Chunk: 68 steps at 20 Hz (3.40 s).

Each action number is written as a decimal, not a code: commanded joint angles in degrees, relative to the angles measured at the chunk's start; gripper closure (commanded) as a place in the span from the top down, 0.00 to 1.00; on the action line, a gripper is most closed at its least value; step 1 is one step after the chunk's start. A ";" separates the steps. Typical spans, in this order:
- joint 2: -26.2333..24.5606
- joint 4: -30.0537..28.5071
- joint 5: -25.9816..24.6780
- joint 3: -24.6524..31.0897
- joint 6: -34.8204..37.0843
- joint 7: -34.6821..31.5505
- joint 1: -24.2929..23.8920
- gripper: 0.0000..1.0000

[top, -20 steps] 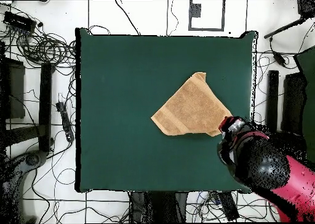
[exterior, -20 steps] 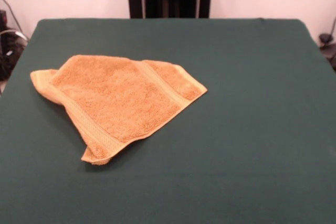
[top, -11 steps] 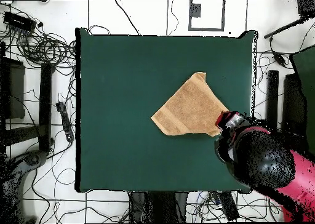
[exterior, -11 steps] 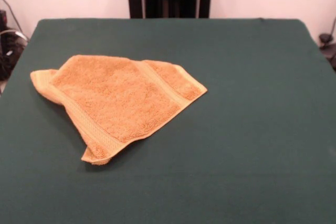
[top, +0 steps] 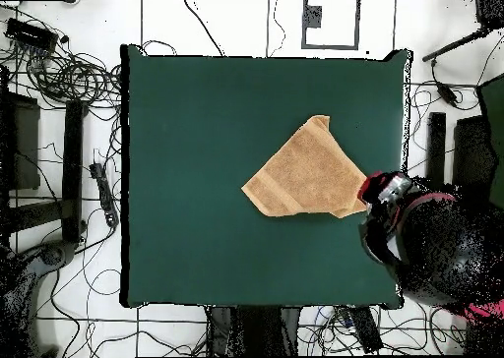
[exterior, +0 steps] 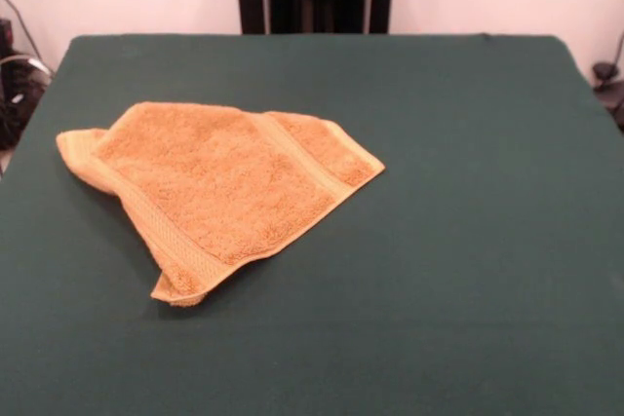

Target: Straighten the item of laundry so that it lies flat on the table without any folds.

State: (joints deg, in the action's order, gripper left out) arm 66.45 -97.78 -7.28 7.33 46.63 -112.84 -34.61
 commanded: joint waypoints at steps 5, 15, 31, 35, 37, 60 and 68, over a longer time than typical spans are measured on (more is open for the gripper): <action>-9.44 -12.50 -0.29 9.03 -10.88 11.00 -8.22 1.00; -14.00 -16.76 -1.13 18.44 -19.14 8.51 -15.56 1.00; -18.33 -19.99 -3.42 22.93 -27.60 0.58 -17.88 1.00; -19.18 -21.75 -3.17 23.22 -31.06 -2.09 -17.81 1.00; -20.16 -21.63 -3.40 23.82 -32.10 -1.96 -18.12 1.00; -25.75 -15.55 -3.45 21.22 -38.63 -6.10 -14.66 1.00; -19.57 -9.89 -0.01 18.34 -26.02 -4.71 -10.14 1.00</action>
State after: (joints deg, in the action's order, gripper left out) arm 42.97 -111.92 -10.05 25.85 11.96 -112.84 -50.31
